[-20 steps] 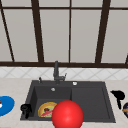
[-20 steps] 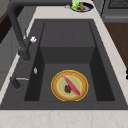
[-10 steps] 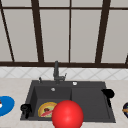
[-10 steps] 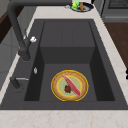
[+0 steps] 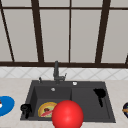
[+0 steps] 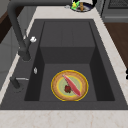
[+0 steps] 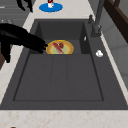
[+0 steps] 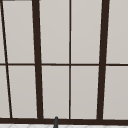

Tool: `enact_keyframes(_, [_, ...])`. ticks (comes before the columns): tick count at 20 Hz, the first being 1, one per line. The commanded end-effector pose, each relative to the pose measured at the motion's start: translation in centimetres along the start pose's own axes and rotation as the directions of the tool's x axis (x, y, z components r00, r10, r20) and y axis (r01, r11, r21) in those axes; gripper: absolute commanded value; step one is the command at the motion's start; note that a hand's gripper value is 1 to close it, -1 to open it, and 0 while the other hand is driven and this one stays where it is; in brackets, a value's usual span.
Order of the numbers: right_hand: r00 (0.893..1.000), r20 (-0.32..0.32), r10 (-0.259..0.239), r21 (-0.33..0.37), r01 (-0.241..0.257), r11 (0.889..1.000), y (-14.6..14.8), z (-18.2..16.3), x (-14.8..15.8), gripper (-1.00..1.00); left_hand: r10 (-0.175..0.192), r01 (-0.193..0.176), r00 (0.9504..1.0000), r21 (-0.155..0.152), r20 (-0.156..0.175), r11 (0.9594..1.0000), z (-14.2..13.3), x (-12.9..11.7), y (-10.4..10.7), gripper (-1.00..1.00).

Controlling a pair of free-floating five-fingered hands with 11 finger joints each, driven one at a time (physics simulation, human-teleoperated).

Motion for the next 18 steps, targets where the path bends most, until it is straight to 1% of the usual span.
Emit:
enact_keyframes(1, [0.998,0.035,0.057,0.003,-0.057,0.998,-0.1,-0.2,1.9,-1.0,0.0,0.0,1.0,0.0,0.0,1.0,0.0,0.0,0.0,0.0])
enact_keyframes(5, [0.994,0.075,0.079,0.003,-0.079,0.997,-0.1,0.3,3.7,-1.0,0.0,0.0,1.0,0.0,0.0,1.0,0.0,0.0,0.0,0.0])
enact_keyframes(7, [0.992,0.091,0.087,-0.011,-0.087,0.996,0.0,0.6,4.6,-1.0,0.0,0.0,1.0,0.0,0.0,1.0,0.0,0.0,0.0,0.0])
enact_keyframes(9, [0.992,0.09,0.09,-0.031,-0.087,0.996,0.0,0.7,5.6,-1.0,0.0,0.0,1.0,0.0,0.0,1.0,0.0,0.0,0.0,0.0])
enact_keyframes(10, [0.998,0.057,0.034,-0.033,-0.033,0.999,-0.2,0.8,4.4,-1.0,0.0,0.0,1.0,0.0,0.0,1.0,0.0,0.0,0.0,0.0])
enact_keyframes(11, [0.996,0.087,0.021,0.015,-0.022,1.0,-0.1,0.4,5.0,-1.0,0.0,0.0,1.0,0.0,0.0,1.0,0.0,0.0,0.0,0.0])
enact_keyframes(12, [0.996,0.085,0.007,-0.003,-0.006,1.0,-0.1,0.6,4.9,-1.0,0.0,0.0,1.0,0.0,0.0,1.0,0.0,0.0,0.0,0.0])
enact_keyframes(13, [0.995,0.101,0.015,-0.003,-0.015,1.0,-0.1,0.5,5.4,-1.0,0.0,0.0,1.0,0.0,0.0,1.0,0.0,0.0,0.0,0.0])
enact_keyframes(14, [0.994,0.105,0.009,-0.003,-0.009,1.0,-0.1,0.6,5.5,-1.0,0.0,0.0,1.0,0.0,0.0,1.0,0.0,0.0,0.0,0.0])
enact_keyframes(15, [0.994,0.113,0.011,-0.012,-0.01,1.0,-0.1,0.6,5.4,-1.0,0.0,0.0,1.0,0.0,0.0,1.0,0.0,0.0,0.0,0.0])
enact_keyframes(18, [0.988,0.131,0.079,-0.053,-0.073,0.996,-0.3,0.6,7.2,-1.0,0.0,0.0,1.0,0.0,0.0,1.0,0.0,0.0,0.0,0.0])
